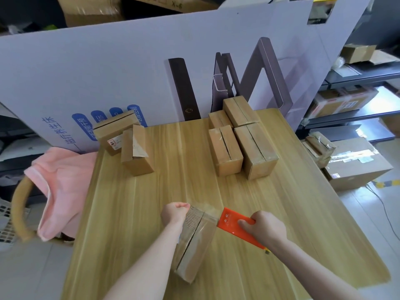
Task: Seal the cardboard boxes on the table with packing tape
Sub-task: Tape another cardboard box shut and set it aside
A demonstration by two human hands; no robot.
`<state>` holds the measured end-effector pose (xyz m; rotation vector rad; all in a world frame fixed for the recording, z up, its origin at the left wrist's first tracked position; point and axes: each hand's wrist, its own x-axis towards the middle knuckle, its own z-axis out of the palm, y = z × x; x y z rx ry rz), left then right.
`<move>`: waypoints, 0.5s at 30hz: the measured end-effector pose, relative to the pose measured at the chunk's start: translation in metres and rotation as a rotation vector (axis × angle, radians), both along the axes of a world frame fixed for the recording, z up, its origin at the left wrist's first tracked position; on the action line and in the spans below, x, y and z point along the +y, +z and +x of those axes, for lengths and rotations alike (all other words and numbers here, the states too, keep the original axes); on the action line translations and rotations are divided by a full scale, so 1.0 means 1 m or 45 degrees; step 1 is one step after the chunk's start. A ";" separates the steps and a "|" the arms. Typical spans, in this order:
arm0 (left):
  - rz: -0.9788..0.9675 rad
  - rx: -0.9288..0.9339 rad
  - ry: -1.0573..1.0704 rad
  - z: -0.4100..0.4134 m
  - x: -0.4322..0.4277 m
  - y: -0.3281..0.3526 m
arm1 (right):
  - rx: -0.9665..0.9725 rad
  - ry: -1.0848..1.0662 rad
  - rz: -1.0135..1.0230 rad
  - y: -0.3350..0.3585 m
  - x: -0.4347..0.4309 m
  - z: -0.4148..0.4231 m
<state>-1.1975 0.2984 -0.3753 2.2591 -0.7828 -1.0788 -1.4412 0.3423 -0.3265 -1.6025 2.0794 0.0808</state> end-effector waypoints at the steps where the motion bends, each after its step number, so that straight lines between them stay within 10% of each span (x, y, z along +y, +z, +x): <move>1: -0.017 -0.018 -0.013 -0.002 0.001 -0.003 | 0.018 0.007 -0.005 0.000 -0.001 0.003; 15: -0.122 -0.333 -0.402 -0.015 0.046 -0.013 | 0.206 0.141 -0.065 0.007 -0.017 0.022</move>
